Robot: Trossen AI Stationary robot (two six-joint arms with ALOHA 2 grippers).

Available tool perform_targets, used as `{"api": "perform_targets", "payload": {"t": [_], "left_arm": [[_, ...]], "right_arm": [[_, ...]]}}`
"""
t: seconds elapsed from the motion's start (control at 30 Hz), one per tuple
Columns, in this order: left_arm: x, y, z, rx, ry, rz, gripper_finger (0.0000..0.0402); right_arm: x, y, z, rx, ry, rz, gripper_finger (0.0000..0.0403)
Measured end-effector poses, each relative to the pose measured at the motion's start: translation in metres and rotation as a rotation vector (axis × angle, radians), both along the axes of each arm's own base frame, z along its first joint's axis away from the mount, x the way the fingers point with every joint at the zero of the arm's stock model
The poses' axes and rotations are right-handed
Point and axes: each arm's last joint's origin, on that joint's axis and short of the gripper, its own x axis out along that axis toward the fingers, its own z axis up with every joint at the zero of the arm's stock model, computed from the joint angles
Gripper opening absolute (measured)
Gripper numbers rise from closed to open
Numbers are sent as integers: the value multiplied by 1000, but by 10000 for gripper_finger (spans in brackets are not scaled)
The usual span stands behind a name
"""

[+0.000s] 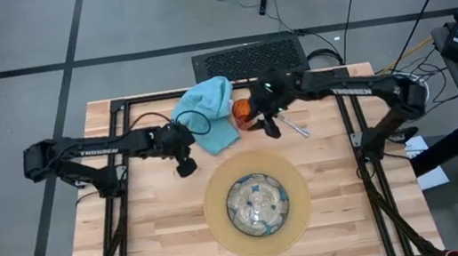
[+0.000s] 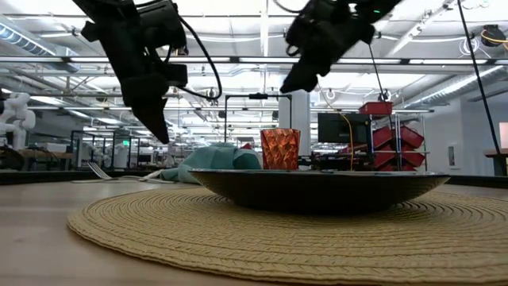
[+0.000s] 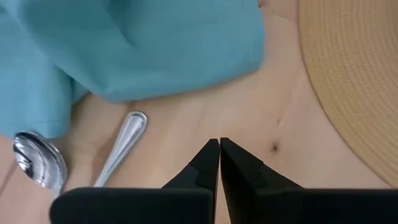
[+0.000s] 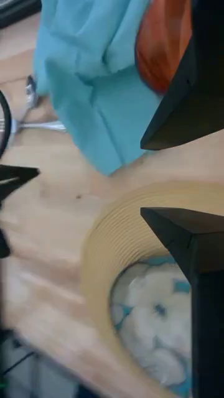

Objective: Set table place
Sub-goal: Move the brown cup to the top right of the table

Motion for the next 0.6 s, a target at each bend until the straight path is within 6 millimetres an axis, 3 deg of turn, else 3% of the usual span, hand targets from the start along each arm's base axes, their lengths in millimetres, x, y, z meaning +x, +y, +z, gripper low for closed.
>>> {"api": "perform_targets", "payload": {"t": [0.1,0.27,0.6], "left_arm": [[0,3,0,11,1,-14,0],[2,6,2,37,-22,-41,0],[4,7,3,36,-40,-88,0]], "right_arm": [[13,-10,1,-91,137,13,153],[32,-20,-18,-143,292,43,153],[43,-28,-39,-204,369,19,152]]}}
